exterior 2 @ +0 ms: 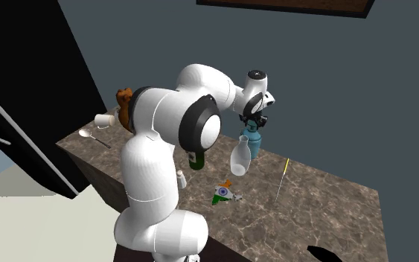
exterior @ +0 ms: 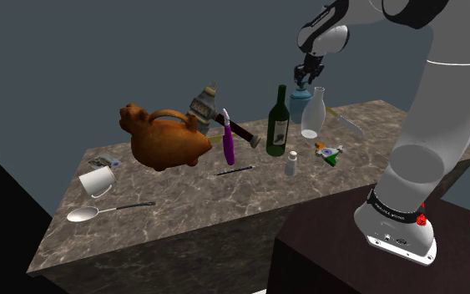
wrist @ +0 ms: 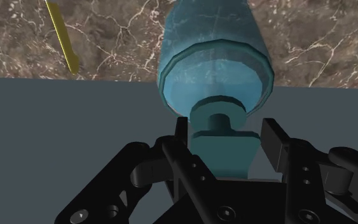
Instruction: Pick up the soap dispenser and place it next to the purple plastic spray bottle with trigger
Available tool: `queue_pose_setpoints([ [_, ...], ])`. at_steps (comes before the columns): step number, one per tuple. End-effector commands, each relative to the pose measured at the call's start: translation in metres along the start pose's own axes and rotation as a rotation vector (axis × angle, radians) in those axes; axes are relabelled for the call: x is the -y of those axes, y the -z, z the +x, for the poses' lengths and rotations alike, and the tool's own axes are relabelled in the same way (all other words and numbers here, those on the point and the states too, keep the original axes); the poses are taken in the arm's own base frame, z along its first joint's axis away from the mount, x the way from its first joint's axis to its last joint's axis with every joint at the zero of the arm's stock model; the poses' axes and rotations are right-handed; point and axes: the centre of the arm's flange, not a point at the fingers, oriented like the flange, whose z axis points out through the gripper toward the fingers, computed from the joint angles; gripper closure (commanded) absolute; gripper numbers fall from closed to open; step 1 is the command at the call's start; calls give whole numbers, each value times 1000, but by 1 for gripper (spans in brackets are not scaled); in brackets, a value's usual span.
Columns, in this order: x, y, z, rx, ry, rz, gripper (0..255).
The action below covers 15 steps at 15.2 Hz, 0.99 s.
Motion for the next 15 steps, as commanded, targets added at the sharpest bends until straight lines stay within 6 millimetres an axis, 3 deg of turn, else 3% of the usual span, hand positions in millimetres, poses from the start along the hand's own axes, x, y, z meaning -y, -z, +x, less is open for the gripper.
queue_pose_setpoints([
  [1,0,11,4,-1,0,0,255],
  [15,-1,82,25,-1,0,0,255],
])
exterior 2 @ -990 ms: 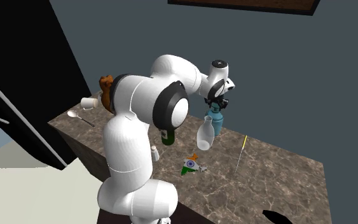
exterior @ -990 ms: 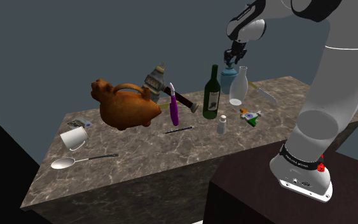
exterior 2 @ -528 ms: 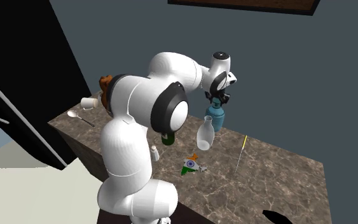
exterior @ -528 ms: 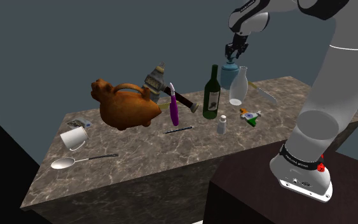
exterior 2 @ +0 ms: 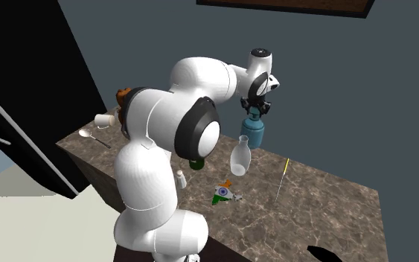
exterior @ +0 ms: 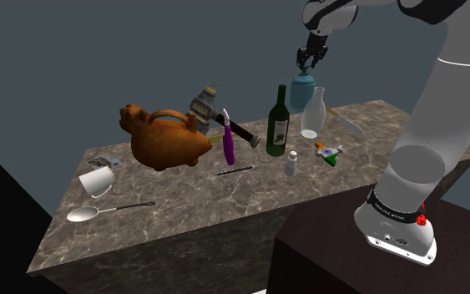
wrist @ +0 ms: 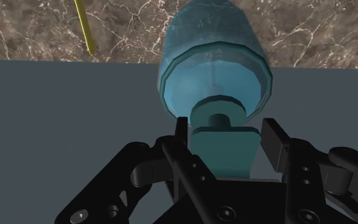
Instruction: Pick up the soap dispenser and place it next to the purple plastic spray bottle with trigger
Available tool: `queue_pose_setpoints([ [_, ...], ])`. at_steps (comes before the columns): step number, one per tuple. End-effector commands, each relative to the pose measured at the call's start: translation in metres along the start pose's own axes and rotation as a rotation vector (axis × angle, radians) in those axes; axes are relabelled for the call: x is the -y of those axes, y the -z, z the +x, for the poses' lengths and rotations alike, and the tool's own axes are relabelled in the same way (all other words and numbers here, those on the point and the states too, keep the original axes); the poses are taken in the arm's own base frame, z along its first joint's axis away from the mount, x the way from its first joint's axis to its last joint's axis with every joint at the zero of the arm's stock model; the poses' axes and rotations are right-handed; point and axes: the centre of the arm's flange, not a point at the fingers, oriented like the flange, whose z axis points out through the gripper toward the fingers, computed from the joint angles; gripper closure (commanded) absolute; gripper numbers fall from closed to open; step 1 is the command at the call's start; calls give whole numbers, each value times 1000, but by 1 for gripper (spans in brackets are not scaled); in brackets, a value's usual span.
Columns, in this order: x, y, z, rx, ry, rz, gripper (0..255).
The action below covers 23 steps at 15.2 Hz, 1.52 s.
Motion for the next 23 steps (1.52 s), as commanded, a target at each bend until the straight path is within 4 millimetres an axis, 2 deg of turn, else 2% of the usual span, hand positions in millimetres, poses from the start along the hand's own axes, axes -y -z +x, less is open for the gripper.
queue_pose_setpoints([
  [1,-1,10,4,-1,0,0,255],
  [23,-1,121,38,-1,0,0,255],
])
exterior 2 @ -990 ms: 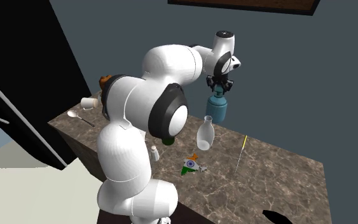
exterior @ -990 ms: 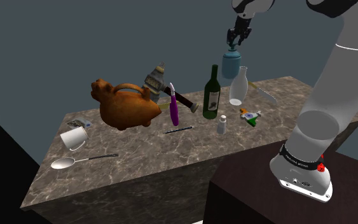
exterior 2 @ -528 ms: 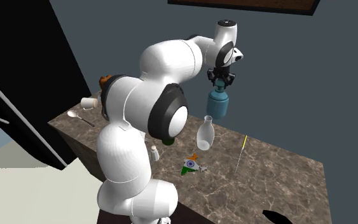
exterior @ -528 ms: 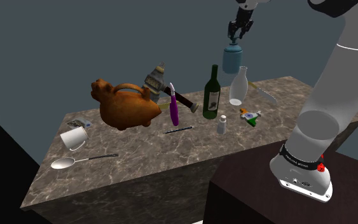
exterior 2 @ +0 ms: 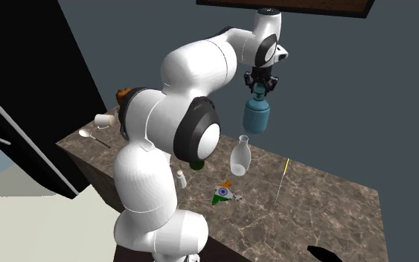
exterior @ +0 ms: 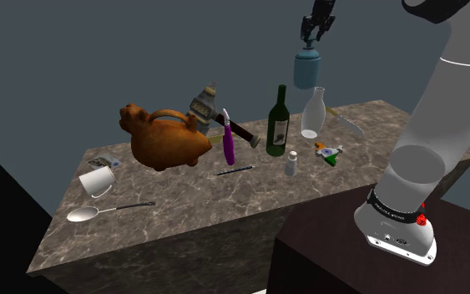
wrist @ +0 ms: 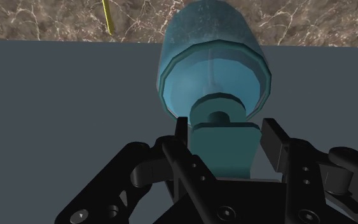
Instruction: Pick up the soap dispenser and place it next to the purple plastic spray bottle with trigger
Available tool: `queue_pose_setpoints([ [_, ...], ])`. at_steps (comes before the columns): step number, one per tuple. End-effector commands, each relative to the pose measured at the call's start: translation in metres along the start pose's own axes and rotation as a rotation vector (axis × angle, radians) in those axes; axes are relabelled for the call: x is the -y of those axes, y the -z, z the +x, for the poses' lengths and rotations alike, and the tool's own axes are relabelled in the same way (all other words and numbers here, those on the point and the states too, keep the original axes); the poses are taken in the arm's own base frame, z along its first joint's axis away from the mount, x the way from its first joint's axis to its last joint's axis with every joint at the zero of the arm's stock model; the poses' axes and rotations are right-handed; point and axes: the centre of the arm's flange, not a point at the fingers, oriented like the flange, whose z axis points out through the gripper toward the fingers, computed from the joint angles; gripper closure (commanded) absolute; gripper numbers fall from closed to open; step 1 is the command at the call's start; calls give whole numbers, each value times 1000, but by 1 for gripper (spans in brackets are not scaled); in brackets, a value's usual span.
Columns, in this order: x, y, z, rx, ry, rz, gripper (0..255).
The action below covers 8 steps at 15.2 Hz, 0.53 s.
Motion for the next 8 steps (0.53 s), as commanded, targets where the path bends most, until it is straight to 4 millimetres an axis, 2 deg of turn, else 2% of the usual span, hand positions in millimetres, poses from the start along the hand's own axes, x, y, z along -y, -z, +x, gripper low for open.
queue_pose_setpoints([
  [1,0,11,3,-1,0,0,255],
  [8,0,47,14,-1,0,0,255],
])
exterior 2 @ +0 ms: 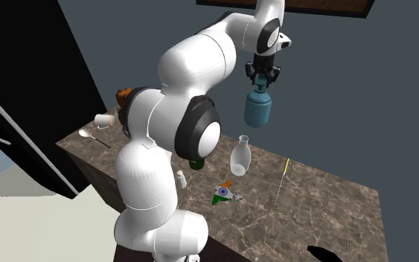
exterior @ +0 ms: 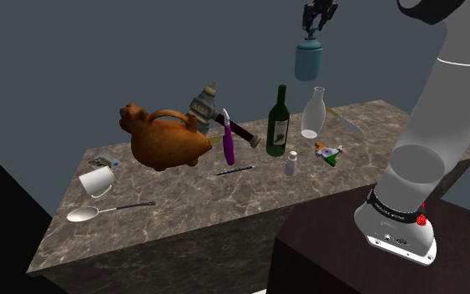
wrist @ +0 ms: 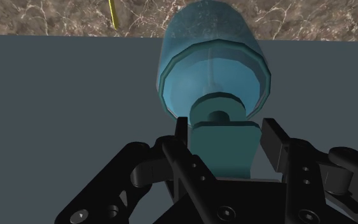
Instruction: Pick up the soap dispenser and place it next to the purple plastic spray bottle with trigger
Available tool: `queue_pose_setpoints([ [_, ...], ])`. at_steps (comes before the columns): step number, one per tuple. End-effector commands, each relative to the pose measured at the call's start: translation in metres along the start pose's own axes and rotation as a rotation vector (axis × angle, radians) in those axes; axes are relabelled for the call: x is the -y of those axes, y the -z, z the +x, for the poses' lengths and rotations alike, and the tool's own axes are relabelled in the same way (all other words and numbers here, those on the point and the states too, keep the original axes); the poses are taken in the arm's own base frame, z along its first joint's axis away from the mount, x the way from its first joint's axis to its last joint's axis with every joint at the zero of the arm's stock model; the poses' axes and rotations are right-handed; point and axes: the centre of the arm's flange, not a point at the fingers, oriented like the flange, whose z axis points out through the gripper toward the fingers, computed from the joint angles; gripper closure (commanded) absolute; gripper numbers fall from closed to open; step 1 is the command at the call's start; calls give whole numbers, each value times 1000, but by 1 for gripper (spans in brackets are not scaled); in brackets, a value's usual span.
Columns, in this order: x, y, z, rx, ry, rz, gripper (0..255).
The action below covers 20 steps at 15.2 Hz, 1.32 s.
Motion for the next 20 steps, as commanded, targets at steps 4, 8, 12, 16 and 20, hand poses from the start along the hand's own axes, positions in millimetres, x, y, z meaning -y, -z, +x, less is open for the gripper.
queue_pose_setpoints([
  [4,0,27,8,-1,0,0,255],
  [8,-1,47,14,-1,0,0,255],
  [12,-1,67,21,-1,0,0,255],
  [16,-1,87,27,-1,0,0,255],
  [20,-1,108,33,-1,0,0,255],
])
